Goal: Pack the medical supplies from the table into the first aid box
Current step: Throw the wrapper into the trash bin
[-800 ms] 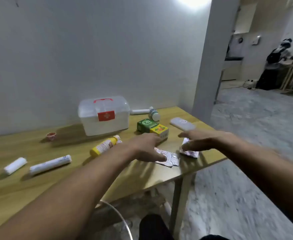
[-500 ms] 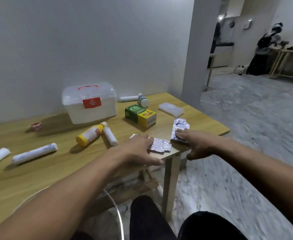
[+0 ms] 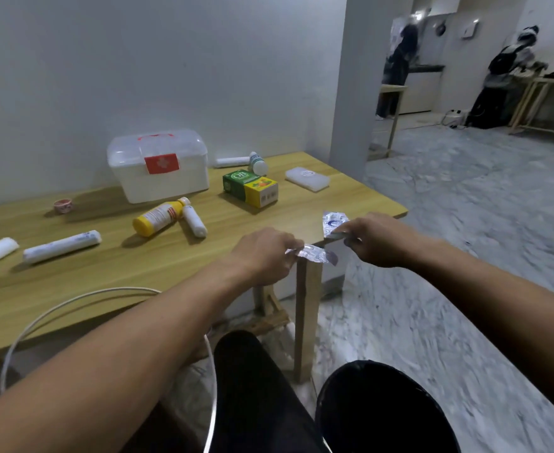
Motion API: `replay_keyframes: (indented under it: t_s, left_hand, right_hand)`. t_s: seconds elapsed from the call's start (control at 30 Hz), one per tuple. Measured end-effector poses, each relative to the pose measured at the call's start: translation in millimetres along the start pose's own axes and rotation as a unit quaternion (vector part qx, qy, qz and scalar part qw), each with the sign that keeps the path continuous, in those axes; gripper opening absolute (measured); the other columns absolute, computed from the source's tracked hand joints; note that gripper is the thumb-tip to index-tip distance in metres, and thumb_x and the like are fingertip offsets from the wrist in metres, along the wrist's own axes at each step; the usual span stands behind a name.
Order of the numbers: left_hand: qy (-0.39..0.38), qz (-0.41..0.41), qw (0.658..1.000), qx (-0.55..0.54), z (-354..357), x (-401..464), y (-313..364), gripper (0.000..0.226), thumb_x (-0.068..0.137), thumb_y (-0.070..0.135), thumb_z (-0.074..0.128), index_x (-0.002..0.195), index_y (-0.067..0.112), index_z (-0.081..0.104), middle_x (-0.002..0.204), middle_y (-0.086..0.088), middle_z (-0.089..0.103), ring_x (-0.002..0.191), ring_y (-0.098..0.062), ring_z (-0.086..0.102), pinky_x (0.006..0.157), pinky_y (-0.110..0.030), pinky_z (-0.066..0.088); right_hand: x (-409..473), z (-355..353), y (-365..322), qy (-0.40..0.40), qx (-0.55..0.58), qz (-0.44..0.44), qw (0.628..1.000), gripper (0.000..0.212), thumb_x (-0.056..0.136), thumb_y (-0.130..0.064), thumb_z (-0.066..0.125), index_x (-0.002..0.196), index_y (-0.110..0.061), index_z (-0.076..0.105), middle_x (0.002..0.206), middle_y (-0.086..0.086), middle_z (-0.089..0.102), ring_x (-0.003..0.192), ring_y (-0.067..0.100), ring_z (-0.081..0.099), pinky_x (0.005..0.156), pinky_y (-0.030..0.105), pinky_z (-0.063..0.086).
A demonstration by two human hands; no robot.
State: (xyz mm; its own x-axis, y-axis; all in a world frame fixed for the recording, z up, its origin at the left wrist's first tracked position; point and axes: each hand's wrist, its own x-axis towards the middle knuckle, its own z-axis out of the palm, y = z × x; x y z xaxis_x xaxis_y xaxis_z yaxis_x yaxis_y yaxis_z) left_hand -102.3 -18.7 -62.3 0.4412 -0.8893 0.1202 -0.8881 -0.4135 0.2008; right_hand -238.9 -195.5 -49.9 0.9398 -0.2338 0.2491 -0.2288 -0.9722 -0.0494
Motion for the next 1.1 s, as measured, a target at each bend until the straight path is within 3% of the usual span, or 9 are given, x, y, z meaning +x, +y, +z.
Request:
replay_keyframes:
  t_s: [0.17,0.37,0.5,0.6,0.73,0.87,1.0,1.07,1.1]
  left_hand:
    - [0.041,0.087,0.995,-0.014,9.0,2.4,52.3,0.028,0.094,0.031,0.048,0.112,0.033,0.07,0.111,0.003,0.069,0.105,-0.025,0.06,0.078,-0.036,0.05]
    - [0.0,0.155,0.988,-0.004,51.9,6.1,98.0,0.026,0.096,0.025,0.051,0.11,0.02,0.073,0.1,-0.002,0.06,0.102,-0.019,0.052,0.079,-0.035,0.047]
    - [-0.056,0.112,0.991,-0.048,96.2,15.1,116.4,0.022,0.093,0.025,0.058,0.106,0.02,0.075,0.091,0.002,0.057,0.089,-0.021,0.056,0.076,-0.035,0.051]
    - [-0.118,0.062,0.989,-0.071,135.6,21.2,129.6,0.019,0.089,0.024,0.062,0.1,0.021,0.077,0.09,-0.001,0.066,0.082,-0.025,0.061,0.072,-0.037,0.054]
    - [-0.214,0.005,0.973,-0.082,195.0,18.6,136.5,0.019,0.084,0.01,0.062,0.091,0.016,0.078,0.089,-0.009,0.073,0.08,-0.031,0.067,0.062,-0.032,0.048]
    - [-0.273,-0.036,0.956,-0.098,234.0,15.6,136.7,0.017,0.083,0.01,0.059,0.087,0.008,0.075,0.089,-0.016,0.071,0.082,-0.035,0.068,0.064,-0.035,0.053]
    - [-0.323,-0.061,0.939,-0.104,253.8,11.9,133.0,0.029,0.085,0.021,0.064,0.111,0.008,0.068,0.112,-0.013,0.067,0.099,-0.032,0.065,0.086,-0.04,0.055]
    - [-0.342,-0.067,0.931,-0.106,256.7,12.0,127.3,0.043,0.086,0.026,0.067,0.124,0.009,0.061,0.122,-0.011,0.063,0.109,-0.03,0.062,0.092,-0.041,0.053]
    - [-0.348,-0.07,0.929,-0.108,256.8,13.1,124.0,0.047,0.086,0.028,0.067,0.127,0.009,0.058,0.125,-0.011,0.061,0.111,-0.03,0.06,0.094,-0.041,0.052]
  right_hand:
    - [-40.3,-10.3,20.8,-0.038,0.059,0.063,0.996,0.028,0.091,-0.033,0.052,0.092,-0.011,0.07,0.089,0.012,0.072,0.083,0.034,0.064,0.073,0.043,0.054]
    - [-96.4,6.6,54.9,-0.127,0.066,0.168,0.975,0.009,0.087,-0.012,0.058,0.08,-0.017,0.06,0.085,0.01,0.066,0.084,0.032,0.062,0.07,0.037,0.048]
    - [-128.5,44.3,78.0,-0.17,0.125,0.237,0.948,0.02,0.081,-0.006,0.059,0.098,-0.011,0.069,0.091,0.01,0.071,0.087,0.029,0.065,0.079,0.039,0.053]
    - [-148.7,77.4,86.8,-0.195,0.153,0.269,0.931,0.012,0.078,-0.005,0.059,0.084,-0.011,0.068,0.077,0.009,0.068,0.078,0.028,0.064,0.071,0.036,0.052]
    - [-169.6,126.6,98.2,-0.225,0.171,0.309,0.908,0.028,0.074,0.0,0.053,0.058,-0.023,0.049,0.062,-0.002,0.057,0.071,0.026,0.058,0.059,0.032,0.042]
    - [-184.7,161.0,100.8,-0.261,0.198,0.334,0.884,0.02,0.078,-0.009,0.06,0.065,-0.021,0.052,0.07,0.002,0.058,0.073,0.025,0.056,0.055,0.027,0.039]
    - [-196.1,189.3,101.6,-0.29,0.211,0.356,0.863,0.023,0.077,-0.013,0.066,0.064,-0.024,0.049,0.075,0.006,0.059,0.072,0.025,0.058,0.047,0.025,0.035]
    - [-198.8,198.0,99.9,-0.313,0.217,0.36,0.852,0.009,0.077,-0.018,0.068,0.079,-0.02,0.06,0.079,0.004,0.062,0.077,0.025,0.062,0.054,0.027,0.044]
    - [-198.9,202.3,100.5,-0.322,0.222,0.357,0.848,0.017,0.078,-0.021,0.069,0.093,-0.017,0.064,0.087,0.005,0.066,0.084,0.025,0.063,0.063,0.029,0.049]
